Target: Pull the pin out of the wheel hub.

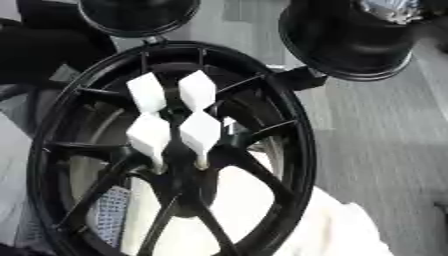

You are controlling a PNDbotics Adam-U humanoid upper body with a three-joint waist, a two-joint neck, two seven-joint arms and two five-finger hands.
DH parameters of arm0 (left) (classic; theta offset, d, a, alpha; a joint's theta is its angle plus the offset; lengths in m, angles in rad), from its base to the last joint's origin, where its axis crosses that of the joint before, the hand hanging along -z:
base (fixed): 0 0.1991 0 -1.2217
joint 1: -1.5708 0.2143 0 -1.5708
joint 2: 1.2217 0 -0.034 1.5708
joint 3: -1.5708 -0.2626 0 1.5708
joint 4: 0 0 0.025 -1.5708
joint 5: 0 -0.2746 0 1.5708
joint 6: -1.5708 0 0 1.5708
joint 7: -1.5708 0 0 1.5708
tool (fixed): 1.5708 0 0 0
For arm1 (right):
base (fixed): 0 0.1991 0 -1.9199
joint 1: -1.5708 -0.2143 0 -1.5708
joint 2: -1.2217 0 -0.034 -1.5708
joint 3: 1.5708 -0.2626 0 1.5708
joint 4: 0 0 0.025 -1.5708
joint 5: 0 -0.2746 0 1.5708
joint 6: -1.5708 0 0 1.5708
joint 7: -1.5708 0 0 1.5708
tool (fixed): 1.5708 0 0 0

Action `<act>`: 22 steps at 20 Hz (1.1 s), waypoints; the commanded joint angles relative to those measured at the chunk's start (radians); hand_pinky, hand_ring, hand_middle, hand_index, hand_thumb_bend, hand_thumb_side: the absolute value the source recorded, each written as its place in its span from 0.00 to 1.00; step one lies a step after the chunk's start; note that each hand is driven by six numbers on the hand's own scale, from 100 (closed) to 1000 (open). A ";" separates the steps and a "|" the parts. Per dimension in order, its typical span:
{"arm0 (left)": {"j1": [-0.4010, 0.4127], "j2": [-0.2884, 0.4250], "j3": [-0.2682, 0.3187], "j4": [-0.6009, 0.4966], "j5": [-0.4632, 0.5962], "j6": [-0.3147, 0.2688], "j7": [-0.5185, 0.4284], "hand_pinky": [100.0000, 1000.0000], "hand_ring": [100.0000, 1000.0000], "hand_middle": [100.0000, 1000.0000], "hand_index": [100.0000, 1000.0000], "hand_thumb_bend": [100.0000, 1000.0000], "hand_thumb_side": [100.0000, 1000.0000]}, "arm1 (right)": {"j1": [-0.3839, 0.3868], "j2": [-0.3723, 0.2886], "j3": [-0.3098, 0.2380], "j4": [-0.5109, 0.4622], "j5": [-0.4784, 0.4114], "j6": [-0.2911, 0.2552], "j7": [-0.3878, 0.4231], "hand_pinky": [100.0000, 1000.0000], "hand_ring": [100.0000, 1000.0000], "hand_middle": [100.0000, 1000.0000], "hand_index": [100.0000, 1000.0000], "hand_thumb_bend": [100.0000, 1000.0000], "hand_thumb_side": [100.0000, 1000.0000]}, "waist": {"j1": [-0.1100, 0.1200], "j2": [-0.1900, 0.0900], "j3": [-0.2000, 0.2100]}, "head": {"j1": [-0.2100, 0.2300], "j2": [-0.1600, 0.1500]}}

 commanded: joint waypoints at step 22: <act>-0.006 0.010 -0.006 -0.002 0.011 0.006 -0.011 0.74 0.77 0.72 0.87 0.61 0.27 | -0.326 0.375 0.328 0.457 0.121 -0.079 0.103 0.89 0.86 0.80 0.84 0.00 0.67 | -0.003 -0.022 0.008 | -0.037 -0.003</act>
